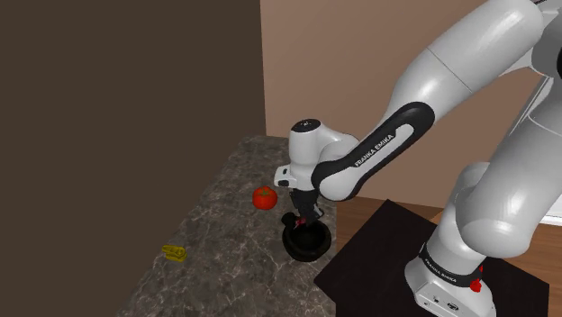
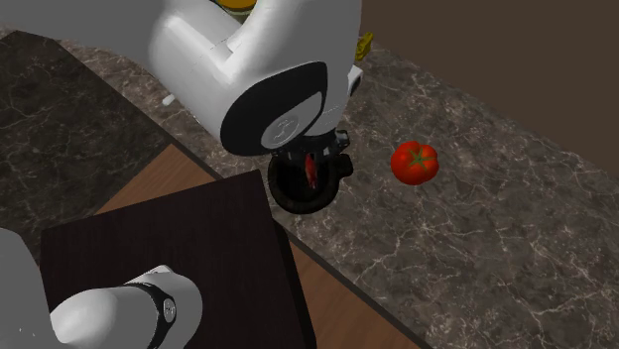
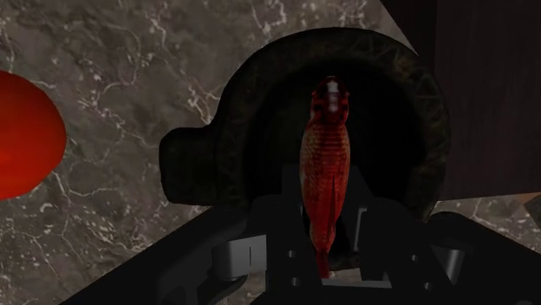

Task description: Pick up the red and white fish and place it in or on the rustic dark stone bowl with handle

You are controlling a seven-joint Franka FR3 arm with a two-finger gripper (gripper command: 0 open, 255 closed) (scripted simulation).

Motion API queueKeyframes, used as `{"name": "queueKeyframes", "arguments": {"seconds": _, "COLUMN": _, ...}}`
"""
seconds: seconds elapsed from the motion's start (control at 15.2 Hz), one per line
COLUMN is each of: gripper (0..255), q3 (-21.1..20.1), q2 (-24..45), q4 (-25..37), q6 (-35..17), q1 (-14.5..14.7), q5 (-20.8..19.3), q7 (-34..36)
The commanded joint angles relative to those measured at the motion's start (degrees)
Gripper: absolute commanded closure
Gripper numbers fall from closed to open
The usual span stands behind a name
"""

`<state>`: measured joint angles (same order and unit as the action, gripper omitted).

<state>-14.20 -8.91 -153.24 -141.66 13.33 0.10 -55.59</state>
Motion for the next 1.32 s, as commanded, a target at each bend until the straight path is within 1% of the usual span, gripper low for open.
{"name": "queueKeyframes", "arguments": {"seconds": 0.0, "gripper": 255, "q3": -0.2, "q2": 1.6, "q4": -0.4, "q6": -2.1, "q1": -0.2, "q5": -0.6, "q7": 0.6}}
{"name": "queueKeyframes", "arguments": {"seconds": 0.13, "gripper": 255, "q3": -0.3, "q2": 2.8, "q4": -0.6, "q6": -3.4, "q1": -0.3, "q5": -1.1, "q7": 1.0}}
{"name": "queueKeyframes", "arguments": {"seconds": 0.59, "gripper": 255, "q3": -0.2, "q2": 2.8, "q4": -0.6, "q6": -3.4, "q1": -0.3, "q5": -1.1, "q7": 1.0}}
{"name": "queueKeyframes", "arguments": {"seconds": 0.66, "gripper": 0, "q3": -0.2, "q2": 2.8, "q4": -0.6, "q6": -3.4, "q1": -0.3, "q5": -1.1, "q7": 1.0}}
{"name": "queueKeyframes", "arguments": {"seconds": 0.99, "gripper": 0, "q3": -0.2, "q2": 2.8, "q4": -0.6, "q6": -3.4, "q1": -0.3, "q5": -1.1, "q7": 1.0}}
{"name": "queueKeyframes", "arguments": {"seconds": 1.25, "gripper": 0, "q3": 0.1, "q2": -4.1, "q4": 1.7, "q6": 5.6, "q1": 0.5, "q5": 1.4, "q7": -0.9}}
